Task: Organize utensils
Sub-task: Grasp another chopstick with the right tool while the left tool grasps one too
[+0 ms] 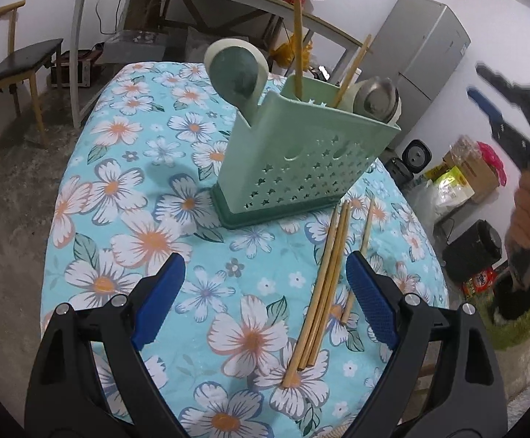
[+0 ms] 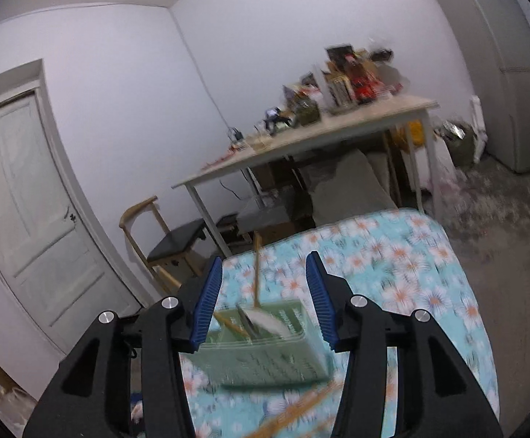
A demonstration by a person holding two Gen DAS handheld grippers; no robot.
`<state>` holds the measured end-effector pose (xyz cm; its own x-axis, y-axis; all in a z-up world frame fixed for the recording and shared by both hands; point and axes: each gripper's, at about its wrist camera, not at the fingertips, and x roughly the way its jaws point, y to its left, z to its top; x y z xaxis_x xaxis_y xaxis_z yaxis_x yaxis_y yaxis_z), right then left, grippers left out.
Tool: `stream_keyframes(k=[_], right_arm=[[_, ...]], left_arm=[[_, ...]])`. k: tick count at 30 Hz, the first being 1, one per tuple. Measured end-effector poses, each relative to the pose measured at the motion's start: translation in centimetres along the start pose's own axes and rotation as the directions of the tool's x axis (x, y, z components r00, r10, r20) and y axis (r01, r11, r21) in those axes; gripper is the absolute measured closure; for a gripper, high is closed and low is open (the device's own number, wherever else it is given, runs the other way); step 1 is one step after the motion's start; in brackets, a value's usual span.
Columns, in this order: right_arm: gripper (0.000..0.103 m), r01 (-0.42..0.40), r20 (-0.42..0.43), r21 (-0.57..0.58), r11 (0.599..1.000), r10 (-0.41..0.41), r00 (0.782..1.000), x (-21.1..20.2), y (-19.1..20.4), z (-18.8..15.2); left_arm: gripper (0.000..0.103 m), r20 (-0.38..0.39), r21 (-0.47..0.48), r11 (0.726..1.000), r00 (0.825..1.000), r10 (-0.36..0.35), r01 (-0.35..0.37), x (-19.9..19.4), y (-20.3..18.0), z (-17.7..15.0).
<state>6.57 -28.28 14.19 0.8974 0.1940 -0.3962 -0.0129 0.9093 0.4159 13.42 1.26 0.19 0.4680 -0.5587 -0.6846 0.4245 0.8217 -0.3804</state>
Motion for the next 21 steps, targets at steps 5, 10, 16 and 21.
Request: stream_keyframes(k=[5,10,16,21], right_arm=[[0.056,0.05,-0.154,0.135,0.99,-0.029,0.988,0.2,-3.7,-5.3],[0.056,0.071,-0.295,0.275,0.959,0.014,0.955,2.2,-6.0,-11.2],[0.065,0.088,-0.425,0.388,0.917,0.093,0.9,6.3,-6.5,-16.3],[0.071,0.131,-0.484,0.411,0.902,0.094,0.87,9.2,-6.8,-18.5]], left_arm=[[0.01,0.015,0.033,0.999,1.0,0.012,-0.012,0.0,-0.7,-0.1],[0.008,0.017,0.069,0.998,1.0,-0.009,0.008,0.0,-1.2,-0.1],[0.008,-0.008,0.087,0.996,1.0,-0.015,0.016,0.4,-1.7,-0.4],[0.008,0.008,0.113,0.994,1.0,0.0,0.0,0.0,-2.1,-0.7]])
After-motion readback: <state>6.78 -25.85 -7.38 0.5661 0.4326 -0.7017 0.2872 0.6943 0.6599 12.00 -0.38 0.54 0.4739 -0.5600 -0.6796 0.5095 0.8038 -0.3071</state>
